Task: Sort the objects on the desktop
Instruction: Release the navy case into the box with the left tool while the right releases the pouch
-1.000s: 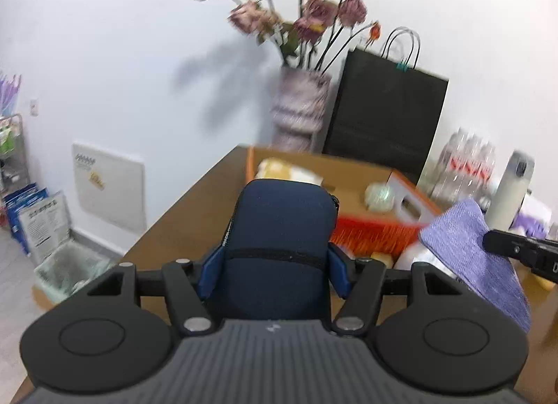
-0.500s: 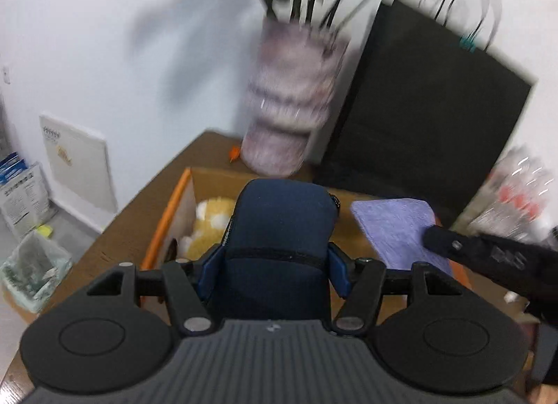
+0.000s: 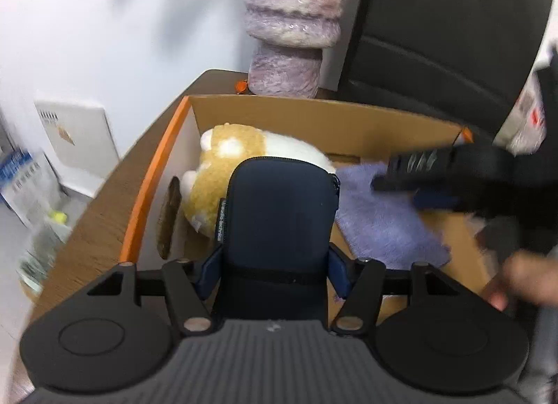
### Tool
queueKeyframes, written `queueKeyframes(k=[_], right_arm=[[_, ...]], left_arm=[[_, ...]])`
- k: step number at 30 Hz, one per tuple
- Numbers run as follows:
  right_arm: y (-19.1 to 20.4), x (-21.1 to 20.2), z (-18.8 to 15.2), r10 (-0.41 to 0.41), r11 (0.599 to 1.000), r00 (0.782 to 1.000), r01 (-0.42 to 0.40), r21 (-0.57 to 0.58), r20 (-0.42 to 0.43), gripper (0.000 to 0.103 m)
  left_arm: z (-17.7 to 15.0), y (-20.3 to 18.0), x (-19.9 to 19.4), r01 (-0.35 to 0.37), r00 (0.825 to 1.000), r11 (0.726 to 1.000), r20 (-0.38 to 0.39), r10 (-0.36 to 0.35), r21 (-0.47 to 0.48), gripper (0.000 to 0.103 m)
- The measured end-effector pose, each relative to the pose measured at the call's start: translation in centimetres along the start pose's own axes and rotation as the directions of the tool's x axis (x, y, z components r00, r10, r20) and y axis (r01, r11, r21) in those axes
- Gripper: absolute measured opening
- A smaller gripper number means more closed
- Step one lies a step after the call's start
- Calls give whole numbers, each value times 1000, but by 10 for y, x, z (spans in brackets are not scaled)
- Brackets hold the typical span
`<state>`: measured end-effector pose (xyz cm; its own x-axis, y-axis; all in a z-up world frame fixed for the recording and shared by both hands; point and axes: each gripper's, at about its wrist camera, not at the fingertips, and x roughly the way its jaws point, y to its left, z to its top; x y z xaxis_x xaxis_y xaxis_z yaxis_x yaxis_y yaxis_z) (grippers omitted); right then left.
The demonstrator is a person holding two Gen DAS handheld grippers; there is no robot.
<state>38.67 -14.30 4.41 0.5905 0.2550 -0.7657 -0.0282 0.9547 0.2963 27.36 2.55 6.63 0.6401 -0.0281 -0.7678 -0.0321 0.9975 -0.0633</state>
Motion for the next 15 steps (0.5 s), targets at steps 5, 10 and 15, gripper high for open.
queueKeyframes(k=[5,10,15], right_arm=[[-1,-39,5,49,999,998,-49,12,27,59],[1,-82,7,62,998,996,-60,-33,58,74],[1,-118,-9,49,993,997,-43,-113,53,83]], left_arm=[[7,1,20,33,994,999,-100,-33,-10,71],[19,17,-21,73,997,988,-14,-75,-133,85],[27,13,-88,15,994,999,112,-11,-38,95]])
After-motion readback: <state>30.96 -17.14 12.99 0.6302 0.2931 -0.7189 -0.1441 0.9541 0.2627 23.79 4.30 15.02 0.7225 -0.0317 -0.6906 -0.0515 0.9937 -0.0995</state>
